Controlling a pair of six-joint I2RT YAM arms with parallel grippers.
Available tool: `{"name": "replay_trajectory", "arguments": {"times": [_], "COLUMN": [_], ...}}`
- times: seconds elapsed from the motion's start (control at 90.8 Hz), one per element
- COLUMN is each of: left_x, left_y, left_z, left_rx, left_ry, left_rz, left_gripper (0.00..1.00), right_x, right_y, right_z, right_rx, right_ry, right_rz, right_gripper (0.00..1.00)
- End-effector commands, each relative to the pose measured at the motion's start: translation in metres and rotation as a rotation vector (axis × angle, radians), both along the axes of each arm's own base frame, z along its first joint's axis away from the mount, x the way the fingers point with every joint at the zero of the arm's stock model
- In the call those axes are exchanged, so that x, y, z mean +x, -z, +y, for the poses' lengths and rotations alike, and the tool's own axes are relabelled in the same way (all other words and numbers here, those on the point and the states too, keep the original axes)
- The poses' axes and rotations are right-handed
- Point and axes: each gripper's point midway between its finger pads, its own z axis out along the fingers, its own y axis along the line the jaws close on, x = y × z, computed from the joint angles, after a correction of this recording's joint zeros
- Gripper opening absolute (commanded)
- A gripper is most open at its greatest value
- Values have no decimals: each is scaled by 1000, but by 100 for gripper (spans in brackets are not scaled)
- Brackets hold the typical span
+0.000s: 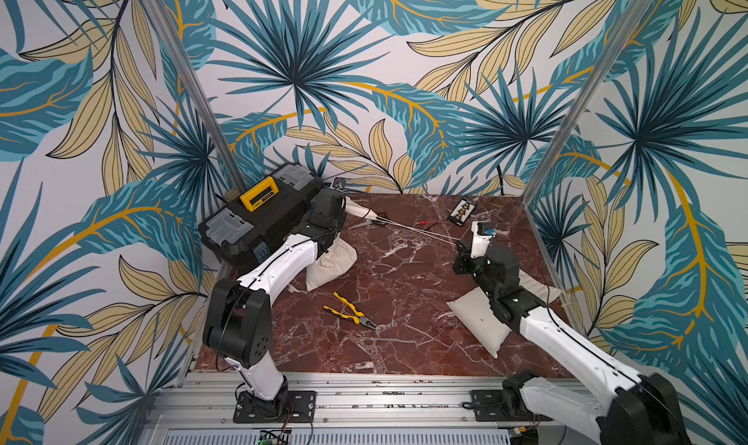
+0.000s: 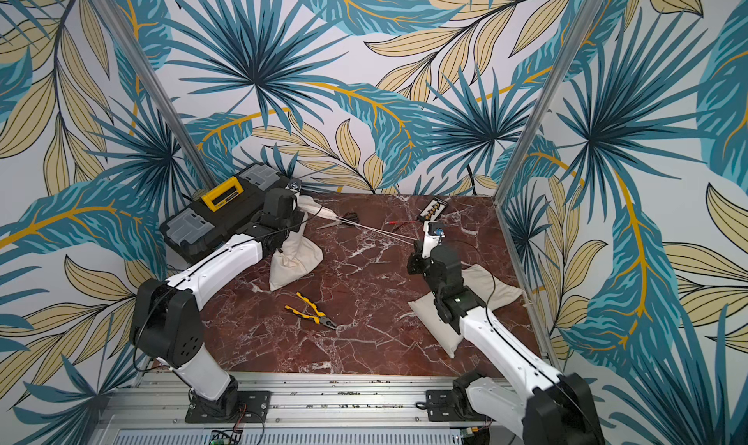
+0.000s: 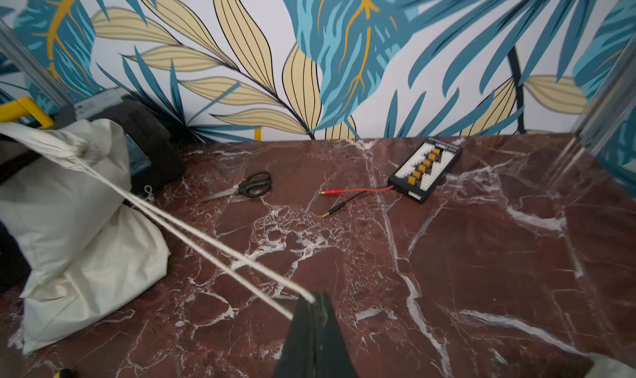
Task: Close the soil bag
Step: Place the soil bag at the center of the board, then pick up the soil bag from the center of the board.
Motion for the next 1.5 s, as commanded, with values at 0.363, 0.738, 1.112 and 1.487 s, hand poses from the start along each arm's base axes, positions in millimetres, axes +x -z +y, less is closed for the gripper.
{"name": "replay_trajectory", "arguments": {"times": [0.363,0.738,1.112,1.487], "left_x": [7,-17,-47,-92], "left_y": [66,26,1,-20], "left_z": [-33,-46,-74,-138], "left_rx": [56,-46,-251,-604], "left_ry": [47,126,266,574], "left_rz": [166,12,-31,12], "left_gripper": [82,100,100,100], "right_x": [9,-11,8,23], "right_y": [46,91,174,99], "right_z": [-106,-183,-163,-77], "right_rx": [-99,-30,4,32], "right_ry": [387,579,475,194], "right_rz": [303,432,607,303], "right_gripper": [85,99,84,0]}}
